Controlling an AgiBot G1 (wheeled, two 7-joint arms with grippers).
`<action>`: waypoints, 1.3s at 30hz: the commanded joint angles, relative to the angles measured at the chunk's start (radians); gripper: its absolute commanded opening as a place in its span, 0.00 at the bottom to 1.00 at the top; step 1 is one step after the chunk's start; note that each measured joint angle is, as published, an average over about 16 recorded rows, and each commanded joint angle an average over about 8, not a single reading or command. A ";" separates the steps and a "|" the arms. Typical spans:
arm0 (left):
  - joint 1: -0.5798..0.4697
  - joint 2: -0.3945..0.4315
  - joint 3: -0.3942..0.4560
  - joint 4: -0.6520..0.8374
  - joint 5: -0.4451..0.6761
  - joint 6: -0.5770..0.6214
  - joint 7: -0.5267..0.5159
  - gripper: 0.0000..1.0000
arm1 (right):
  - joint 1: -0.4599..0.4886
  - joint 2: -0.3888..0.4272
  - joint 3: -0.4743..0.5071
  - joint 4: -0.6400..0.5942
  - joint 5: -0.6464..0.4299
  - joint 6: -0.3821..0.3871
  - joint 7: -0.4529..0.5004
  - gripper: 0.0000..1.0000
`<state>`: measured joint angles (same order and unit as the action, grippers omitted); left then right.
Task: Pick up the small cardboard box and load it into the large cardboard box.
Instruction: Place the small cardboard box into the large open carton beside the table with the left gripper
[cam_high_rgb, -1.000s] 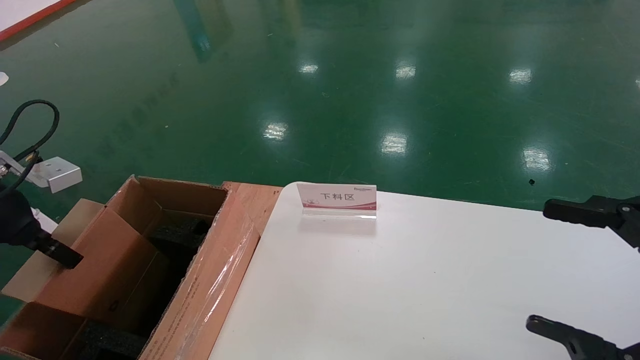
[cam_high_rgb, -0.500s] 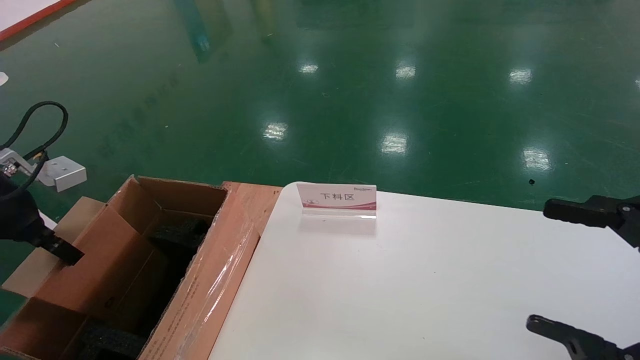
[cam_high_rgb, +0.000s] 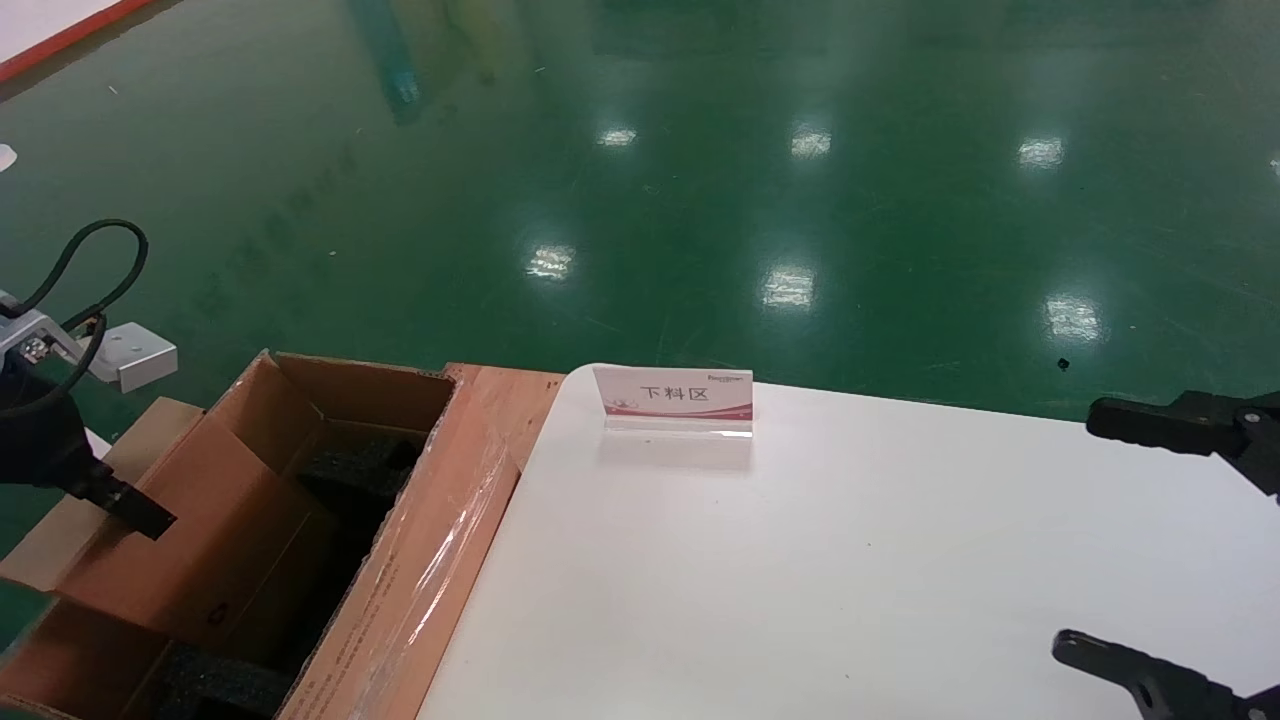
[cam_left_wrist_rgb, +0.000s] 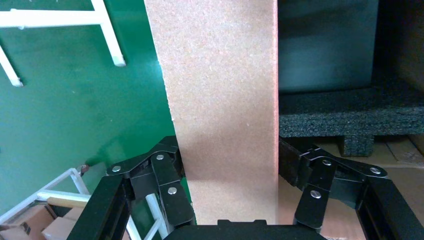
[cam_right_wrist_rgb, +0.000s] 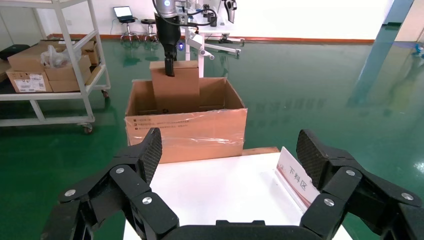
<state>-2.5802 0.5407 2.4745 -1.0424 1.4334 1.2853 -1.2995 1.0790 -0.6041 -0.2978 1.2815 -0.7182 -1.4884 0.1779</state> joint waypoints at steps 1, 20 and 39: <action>0.008 0.002 0.001 0.005 -0.001 -0.006 0.001 0.00 | 0.000 0.000 0.000 0.000 0.000 0.000 0.000 1.00; 0.140 0.061 0.001 0.096 -0.052 -0.033 -0.037 0.00 | 0.000 0.000 -0.001 0.000 0.001 0.000 -0.001 1.00; 0.293 0.137 -0.011 0.258 -0.103 -0.070 -0.014 0.00 | 0.000 0.001 -0.002 0.000 0.001 0.001 -0.001 1.00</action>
<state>-2.2847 0.6778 2.4629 -0.7872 1.3278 1.2159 -1.3146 1.0794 -0.6032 -0.2998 1.2815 -0.7167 -1.4875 0.1769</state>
